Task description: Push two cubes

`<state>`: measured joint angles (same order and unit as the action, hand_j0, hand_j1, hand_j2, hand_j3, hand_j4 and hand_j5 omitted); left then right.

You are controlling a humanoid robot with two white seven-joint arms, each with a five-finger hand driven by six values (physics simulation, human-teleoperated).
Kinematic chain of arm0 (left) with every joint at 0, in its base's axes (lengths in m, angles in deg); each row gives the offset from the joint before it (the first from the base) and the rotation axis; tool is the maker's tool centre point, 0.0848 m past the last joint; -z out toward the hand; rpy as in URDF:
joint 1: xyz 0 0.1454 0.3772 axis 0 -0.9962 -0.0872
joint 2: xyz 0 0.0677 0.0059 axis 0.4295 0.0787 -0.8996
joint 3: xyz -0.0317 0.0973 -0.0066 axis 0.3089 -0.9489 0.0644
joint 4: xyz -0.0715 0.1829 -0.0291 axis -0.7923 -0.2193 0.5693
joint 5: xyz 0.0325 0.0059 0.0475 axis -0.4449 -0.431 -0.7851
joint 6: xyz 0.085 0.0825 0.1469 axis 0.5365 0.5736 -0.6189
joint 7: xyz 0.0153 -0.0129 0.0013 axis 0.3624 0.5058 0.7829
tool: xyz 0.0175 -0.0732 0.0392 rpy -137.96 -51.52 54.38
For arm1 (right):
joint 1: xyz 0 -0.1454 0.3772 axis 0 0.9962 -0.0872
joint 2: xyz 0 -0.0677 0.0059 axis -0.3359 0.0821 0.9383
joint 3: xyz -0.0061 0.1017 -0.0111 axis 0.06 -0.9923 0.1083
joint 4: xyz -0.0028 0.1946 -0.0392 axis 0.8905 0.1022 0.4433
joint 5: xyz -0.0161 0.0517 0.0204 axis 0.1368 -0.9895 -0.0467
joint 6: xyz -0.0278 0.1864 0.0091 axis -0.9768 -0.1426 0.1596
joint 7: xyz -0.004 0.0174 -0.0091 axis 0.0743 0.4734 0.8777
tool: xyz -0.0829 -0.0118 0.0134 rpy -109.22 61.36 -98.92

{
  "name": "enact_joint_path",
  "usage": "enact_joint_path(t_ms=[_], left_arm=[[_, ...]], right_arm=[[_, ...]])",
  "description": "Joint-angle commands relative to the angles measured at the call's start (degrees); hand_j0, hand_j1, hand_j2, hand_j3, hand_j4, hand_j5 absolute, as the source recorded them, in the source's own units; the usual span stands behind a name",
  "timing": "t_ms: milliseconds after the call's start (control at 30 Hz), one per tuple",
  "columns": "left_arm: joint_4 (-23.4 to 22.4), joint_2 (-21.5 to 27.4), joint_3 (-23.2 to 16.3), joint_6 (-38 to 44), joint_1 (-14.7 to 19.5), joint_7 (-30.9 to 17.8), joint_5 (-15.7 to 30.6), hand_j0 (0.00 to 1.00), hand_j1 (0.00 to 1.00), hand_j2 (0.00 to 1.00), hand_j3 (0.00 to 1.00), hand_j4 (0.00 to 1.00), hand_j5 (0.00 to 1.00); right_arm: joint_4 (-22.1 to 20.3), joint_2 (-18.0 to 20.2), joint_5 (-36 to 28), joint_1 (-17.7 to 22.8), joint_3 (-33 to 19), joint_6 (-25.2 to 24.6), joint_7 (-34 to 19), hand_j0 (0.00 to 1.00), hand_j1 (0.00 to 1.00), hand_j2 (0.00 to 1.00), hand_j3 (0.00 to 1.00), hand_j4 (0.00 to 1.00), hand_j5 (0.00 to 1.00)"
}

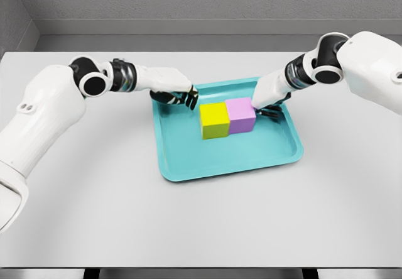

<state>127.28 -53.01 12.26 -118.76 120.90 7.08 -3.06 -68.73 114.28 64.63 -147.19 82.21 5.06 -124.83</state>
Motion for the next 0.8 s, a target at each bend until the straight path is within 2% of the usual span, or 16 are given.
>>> enact_joint_path(t_ms=[0, 233, 300, 333, 367, 433, 467, 500, 533, 567, 633, 667, 700, 733, 767], left_arm=[[1.02, 1.47, 0.0, 0.14, 0.0, 0.02, 0.95, 0.47, 0.47, 0.47, 0.47, 0.47, 0.47], [1.11, 2.17, -0.08, 0.14, 0.0, 0.02, 1.22, 0.48, 0.48, 0.48, 0.48, 0.48, 0.48], [5.41, 3.92, -0.52, 0.14, -0.18, 0.02, 3.5, 0.48, 0.48, 0.48, 0.48, 0.48, 0.48], [9.36, 6.82, -2.01, 0.14, -0.18, 0.02, 7.36, 0.48, 0.48, 0.48, 0.48, 0.48, 0.48], [13.58, 10.52, -2.9, 0.14, -0.18, 0.02, 10.97, 0.51, 0.51, 0.51, 0.51, 0.51, 0.51], [22.63, 16.93, -1.93, 0.14, -1.14, 0.02, 13.78, 0.86, 0.86, 0.86, 0.86, 0.86, 0.86], [26.77, 21.33, -0.35, 0.14, -1.14, 0.02, 18.7, 0.95, 0.95, 0.95, 0.95, 0.95, 0.95], [27.47, 23.53, 0.09, 0.14, -1.93, 0.02, 19.94, 1.0, 1.0, 1.0, 1.0, 1.0, 1.0], [27.47, 23.97, 0.09, 0.14, -2.55, 0.02, 19.85, 1.0, 1.0, 1.0, 1.0, 1.0, 1.0], [27.65, 27.13, 1.15, 0.14, -4.13, 0.02, 19.85, 1.0, 1.0, 1.0, 1.0, 1.0, 1.0], [27.74, 31.0, 2.82, 0.14, -7.38, 0.02, 19.68, 1.0, 1.0, 1.0, 1.0, 1.0, 1.0], [27.74, 31.18, 3.52, 0.14, -9.49, 0.02, 19.5, 1.0, 1.0, 1.0, 1.0, 1.0, 1.0], [28.0, 31.61, 5.19, 0.14, -11.42, 0.02, 19.41, 1.0, 1.0, 1.0, 1.0, 1.0, 1.0], [28.0, 33.55, 5.54, 0.14, -12.04, 0.02, 19.5, 1.0, 1.0, 1.0, 1.0, 1.0, 1.0], [28.0, 33.99, 5.45, 0.14, -12.3, 0.02, 19.5, 1.0, 1.0, 1.0, 1.0, 1.0, 1.0]], right_arm=[[-0.52, 0.02, -0.35, 0.0, 0.07, -0.01, 0.06, 0.14, 0.14, 0.14, 0.14, 0.14, 0.14], [0.27, 0.37, 0.88, -0.18, 0.07, -0.01, 0.06, 0.14, 0.14, 0.14, 0.14, 0.14, 0.14], [0.27, 0.46, 0.88, -0.18, 0.07, -0.01, 0.06, 0.14, 0.14, 0.14, 0.14, 0.14, 0.14], [0.27, 0.46, 0.88, -0.26, 0.07, -0.01, 0.06, 0.14, 0.14, 0.14, 0.14, 0.14, 0.14], [0.27, 0.98, 0.88, -0.35, 0.07, -0.01, 0.06, 0.14, 0.14, 0.14, 0.14, 0.14, 0.14], [0.09, 3.0, 0.88, -1.49, -0.02, -0.01, 0.06, 0.14, 0.14, 0.14, 0.14, 0.14, 0.14], [-0.35, 4.67, 0.88, -2.28, -0.02, -0.01, 0.06, 0.15, 0.15, 0.15, 0.15, 0.15, 0.15], [-0.96, 5.9, 0.88, -3.87, -0.02, -0.01, 0.06, 0.15, 0.15, 0.15, 0.15, 0.15, 0.15], [-2.1, 7.92, 0.88, -4.66, -0.28, -0.01, 0.06, 0.15, 0.15, 0.15, 0.15, 0.15, 0.15], [-2.81, 9.77, 0.7, -5.1, -0.72, -0.01, 0.06, 0.16, 0.16, 0.16, 0.16, 0.16, 0.16], [-2.81, 12.76, 0.09, -5.1, -1.25, -0.01, 0.06, 0.29, 0.29, 0.29, 0.29, 0.29, 0.29], [-2.72, 13.81, 0.09, -4.75, -2.65, -0.01, 0.06, 0.44, 0.44, 0.44, 0.44, 0.44, 0.44], [-2.63, 15.66, 0.09, -4.31, -3.8, -0.01, 0.06, 0.89, 0.89, 0.89, 0.89, 0.89, 0.89], [-2.63, 17.33, 0.0, -4.22, -3.98, -0.01, 0.06, 1.0, 1.0, 1.0, 1.0, 1.0, 1.0], [-2.63, 18.91, -0.09, -4.13, -4.15, -0.01, 0.06, 1.0, 1.0, 1.0, 1.0, 1.0, 1.0]])
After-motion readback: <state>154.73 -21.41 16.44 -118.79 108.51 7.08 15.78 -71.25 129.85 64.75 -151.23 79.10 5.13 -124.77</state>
